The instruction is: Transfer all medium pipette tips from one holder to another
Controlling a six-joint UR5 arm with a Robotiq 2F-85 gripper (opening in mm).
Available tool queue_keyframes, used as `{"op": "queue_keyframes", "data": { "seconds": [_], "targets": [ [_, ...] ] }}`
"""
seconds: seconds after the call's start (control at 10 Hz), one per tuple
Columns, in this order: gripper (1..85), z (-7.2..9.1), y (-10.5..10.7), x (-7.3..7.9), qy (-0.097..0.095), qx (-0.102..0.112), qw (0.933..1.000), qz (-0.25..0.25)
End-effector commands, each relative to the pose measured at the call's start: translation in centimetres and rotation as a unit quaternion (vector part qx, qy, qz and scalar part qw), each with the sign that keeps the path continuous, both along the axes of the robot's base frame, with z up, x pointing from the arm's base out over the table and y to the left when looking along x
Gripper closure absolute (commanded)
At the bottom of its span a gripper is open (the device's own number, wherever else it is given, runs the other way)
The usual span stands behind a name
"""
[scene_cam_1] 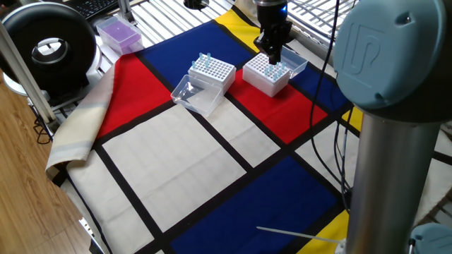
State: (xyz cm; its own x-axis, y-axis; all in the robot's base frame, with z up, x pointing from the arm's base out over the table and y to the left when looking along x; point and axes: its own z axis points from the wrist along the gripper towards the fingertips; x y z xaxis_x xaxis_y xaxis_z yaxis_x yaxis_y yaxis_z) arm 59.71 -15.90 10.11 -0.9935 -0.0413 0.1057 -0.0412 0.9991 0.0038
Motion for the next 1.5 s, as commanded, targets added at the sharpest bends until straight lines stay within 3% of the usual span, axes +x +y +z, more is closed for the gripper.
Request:
{"op": "queue_keyframes", "data": {
  "seconds": [0.0, 0.5, 0.8, 1.0, 1.2, 1.4],
  "targets": [
    [73.0, 0.1, 0.3, 3.4, -0.058, 0.001, 0.9982, -0.016],
    [73.7, -0.1, 1.1, 6.4, -0.065, -0.022, 0.9974, -0.023],
    [72.7, -1.3, 1.3, 8.7, -0.084, -0.025, 0.9961, -0.011],
    [71.3, -1.2, 1.5, 9.0, -0.090, -0.021, 0.9957, -0.004],
    [77.7, -1.2, 2.1, 9.2, -0.095, -0.009, 0.9954, -0.010],
    [84.0, -1.2, 1.5, 9.2, -0.094, -0.021, 0.9953, -0.004]
  ]
}}
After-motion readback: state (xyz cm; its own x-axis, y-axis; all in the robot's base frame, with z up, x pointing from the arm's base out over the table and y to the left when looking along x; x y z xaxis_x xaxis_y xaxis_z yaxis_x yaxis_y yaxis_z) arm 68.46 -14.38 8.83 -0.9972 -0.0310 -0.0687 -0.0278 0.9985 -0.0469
